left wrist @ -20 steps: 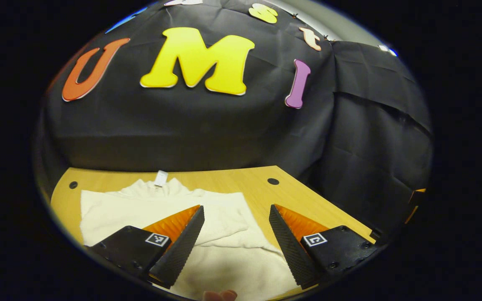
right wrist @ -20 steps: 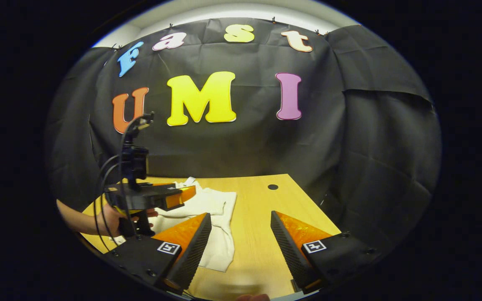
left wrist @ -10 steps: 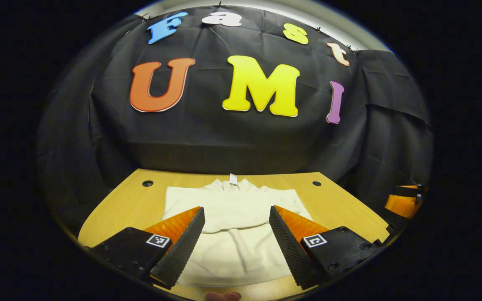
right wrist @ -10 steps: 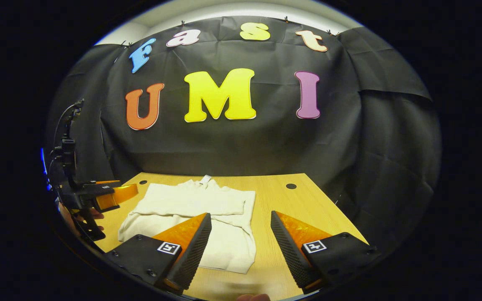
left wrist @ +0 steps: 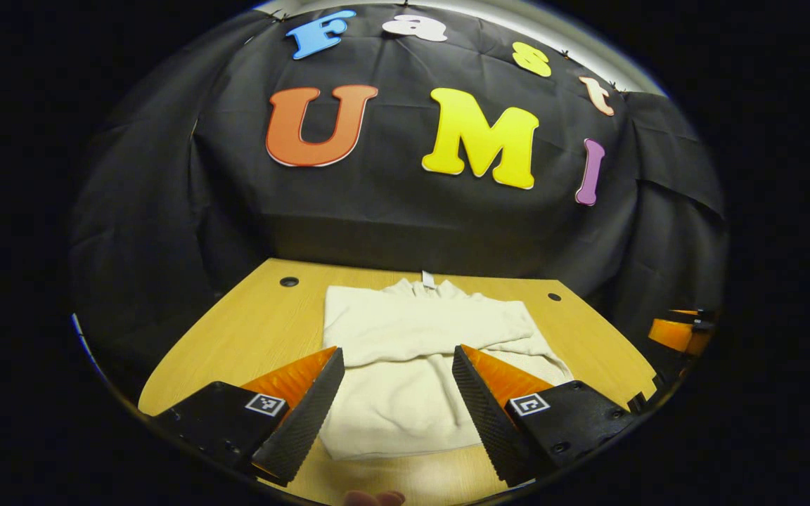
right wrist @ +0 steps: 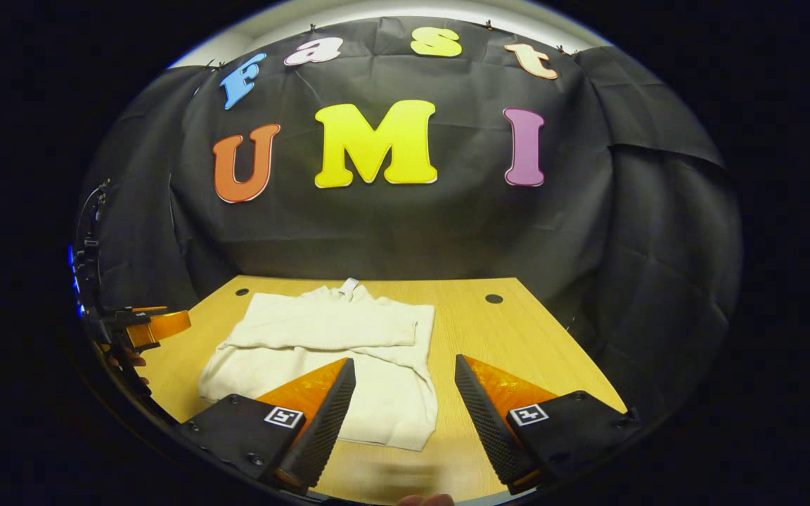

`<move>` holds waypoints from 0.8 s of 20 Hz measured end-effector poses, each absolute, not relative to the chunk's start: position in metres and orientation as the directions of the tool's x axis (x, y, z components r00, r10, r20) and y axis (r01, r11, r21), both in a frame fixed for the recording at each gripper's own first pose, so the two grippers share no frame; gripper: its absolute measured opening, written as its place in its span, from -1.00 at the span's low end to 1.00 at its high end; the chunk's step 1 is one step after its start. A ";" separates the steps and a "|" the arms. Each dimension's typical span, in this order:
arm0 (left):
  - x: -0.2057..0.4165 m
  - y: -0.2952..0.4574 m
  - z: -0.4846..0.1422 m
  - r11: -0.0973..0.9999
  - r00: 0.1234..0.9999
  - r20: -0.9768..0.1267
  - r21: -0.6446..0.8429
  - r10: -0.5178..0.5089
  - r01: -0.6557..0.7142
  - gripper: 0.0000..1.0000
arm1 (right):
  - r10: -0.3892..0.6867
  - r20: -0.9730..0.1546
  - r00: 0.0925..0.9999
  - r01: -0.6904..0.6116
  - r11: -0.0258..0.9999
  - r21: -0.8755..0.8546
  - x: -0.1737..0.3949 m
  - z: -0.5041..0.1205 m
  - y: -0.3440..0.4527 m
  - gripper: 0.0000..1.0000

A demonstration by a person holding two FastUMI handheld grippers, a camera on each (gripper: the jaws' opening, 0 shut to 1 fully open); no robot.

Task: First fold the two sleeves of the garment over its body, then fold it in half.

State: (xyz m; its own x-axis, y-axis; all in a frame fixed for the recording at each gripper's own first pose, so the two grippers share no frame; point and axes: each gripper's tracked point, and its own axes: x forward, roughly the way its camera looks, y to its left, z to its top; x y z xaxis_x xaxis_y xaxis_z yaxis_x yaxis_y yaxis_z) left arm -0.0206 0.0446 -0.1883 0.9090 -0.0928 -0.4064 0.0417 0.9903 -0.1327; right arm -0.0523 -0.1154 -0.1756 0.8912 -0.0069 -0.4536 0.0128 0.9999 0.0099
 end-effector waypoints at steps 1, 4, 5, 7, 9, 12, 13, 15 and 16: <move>-0.025 0.050 -0.199 0.989 0.898 -0.430 -0.145 -0.097 0.037 0.99 | -0.010 -0.478 0.878 0.016 1.000 0.010 -0.054 -0.186 -0.119 0.81; -0.040 0.072 -0.243 0.986 0.844 -0.525 -0.164 -0.111 0.027 1.00 | -0.010 -0.573 0.819 0.027 0.999 0.021 -0.064 -0.228 -0.128 0.80; -0.044 0.079 -0.258 0.986 0.822 -0.558 -0.165 -0.116 0.027 0.99 | -0.010 -0.605 0.796 0.033 0.999 0.026 -0.068 -0.242 -0.131 0.81; -0.053 0.096 -0.280 0.986 0.790 -0.603 -0.168 -0.113 0.013 1.00 | -0.013 -0.658 0.753 0.041 0.999 0.027 -0.074 -0.269 -0.134 0.79; -0.058 0.107 -0.306 0.982 0.752 -0.647 -0.191 -0.129 0.005 0.99 | -0.012 -0.706 0.708 0.043 0.999 0.026 -0.084 -0.295 -0.136 0.81; -0.069 0.105 -0.341 0.971 0.676 -0.714 -0.241 -0.180 0.005 0.98 | -0.008 -0.764 0.645 0.048 0.998 0.030 -0.091 -0.327 -0.135 0.82; -0.069 0.103 -0.348 0.967 0.657 -0.729 -0.256 -0.192 -0.002 0.99 | -0.007 -0.780 0.625 0.049 0.998 0.030 -0.091 -0.336 -0.133 0.82; -0.069 0.096 -0.355 0.963 0.635 -0.744 -0.270 -0.206 -0.005 0.98 | -0.003 -0.805 0.593 0.051 0.998 0.034 -0.091 -0.351 -0.130 0.80; -0.063 0.096 -0.353 0.965 0.644 -0.738 -0.264 -0.203 0.002 0.98 | -0.003 -0.814 0.581 0.060 0.997 0.039 -0.090 -0.357 -0.129 0.84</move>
State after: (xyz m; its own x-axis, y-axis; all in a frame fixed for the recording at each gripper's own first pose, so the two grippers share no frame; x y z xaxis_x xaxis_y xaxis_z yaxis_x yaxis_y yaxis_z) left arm -0.0630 0.0962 -0.3529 0.6436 -0.2032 -0.7379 0.0021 0.9646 -0.2637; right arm -0.0898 -0.1293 -0.3568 0.5811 -0.0033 -0.8138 0.0596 0.9975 0.0386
